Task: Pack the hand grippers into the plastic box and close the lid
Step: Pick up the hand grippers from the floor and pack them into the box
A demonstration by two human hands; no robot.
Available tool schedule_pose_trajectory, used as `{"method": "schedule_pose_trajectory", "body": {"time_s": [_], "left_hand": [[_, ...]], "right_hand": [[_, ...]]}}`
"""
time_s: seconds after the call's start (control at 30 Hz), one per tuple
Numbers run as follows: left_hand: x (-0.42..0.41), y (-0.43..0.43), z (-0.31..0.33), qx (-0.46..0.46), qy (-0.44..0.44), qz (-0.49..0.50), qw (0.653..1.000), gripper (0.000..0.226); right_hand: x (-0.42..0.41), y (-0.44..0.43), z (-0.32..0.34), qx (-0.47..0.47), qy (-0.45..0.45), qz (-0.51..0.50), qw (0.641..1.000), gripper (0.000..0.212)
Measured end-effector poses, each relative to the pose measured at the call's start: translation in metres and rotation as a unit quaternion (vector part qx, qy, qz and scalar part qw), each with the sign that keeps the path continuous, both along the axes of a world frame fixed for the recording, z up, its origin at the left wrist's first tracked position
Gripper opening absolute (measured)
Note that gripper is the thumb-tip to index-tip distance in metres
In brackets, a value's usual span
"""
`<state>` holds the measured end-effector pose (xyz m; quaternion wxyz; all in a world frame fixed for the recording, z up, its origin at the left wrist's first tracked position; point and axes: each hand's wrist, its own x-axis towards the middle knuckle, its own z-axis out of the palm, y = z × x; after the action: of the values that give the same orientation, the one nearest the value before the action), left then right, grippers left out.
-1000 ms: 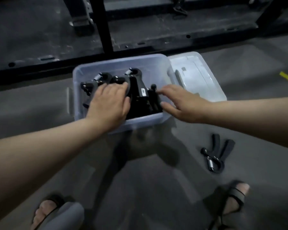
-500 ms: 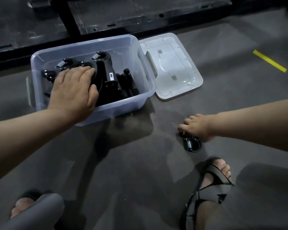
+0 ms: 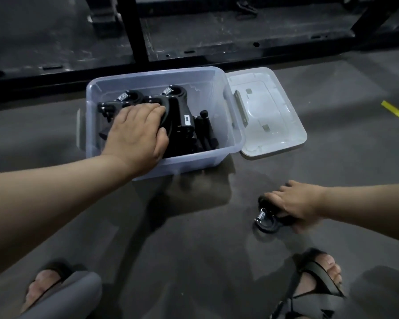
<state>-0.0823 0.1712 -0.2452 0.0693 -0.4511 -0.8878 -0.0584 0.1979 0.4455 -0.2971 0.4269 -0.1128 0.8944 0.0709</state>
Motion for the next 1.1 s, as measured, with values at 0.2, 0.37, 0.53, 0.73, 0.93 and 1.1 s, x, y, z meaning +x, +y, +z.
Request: {"method": "schedule_pose_trajectory", "body": {"time_s": [0.2,0.37,0.53,0.73,0.93,1.1], "left_hand": [[0.000,-0.001,0.002,-0.019,-0.018,0.010,1.000,0.058],[0.002,-0.001,0.004,-0.023,-0.039,0.022,0.999,0.060],[0.003,0.000,0.008,-0.019,-0.045,0.021,0.999,0.060],[0.002,0.000,0.007,-0.018,-0.046,0.017,0.999,0.057],[0.002,0.000,0.007,-0.018,-0.051,0.015,0.998,0.058],[0.001,0.000,0.007,-0.008,-0.054,0.012,0.998,0.058]], "right_hand": [[-0.067,-0.078,0.076,-0.378,-0.151,-0.500,0.764,0.038],[-0.111,-0.085,0.131,-0.618,-0.257,-0.519,0.532,0.052],[-0.140,-0.073,0.146,-0.669,-0.145,-0.541,0.488,0.051],[-0.164,-0.062,0.137,-0.680,-0.053,-0.561,0.470,0.055],[-0.178,-0.057,0.123,-0.653,-0.063,-0.605,0.451,0.032],[-0.189,-0.061,0.111,-0.561,0.005,-0.651,0.512,0.043]]}}
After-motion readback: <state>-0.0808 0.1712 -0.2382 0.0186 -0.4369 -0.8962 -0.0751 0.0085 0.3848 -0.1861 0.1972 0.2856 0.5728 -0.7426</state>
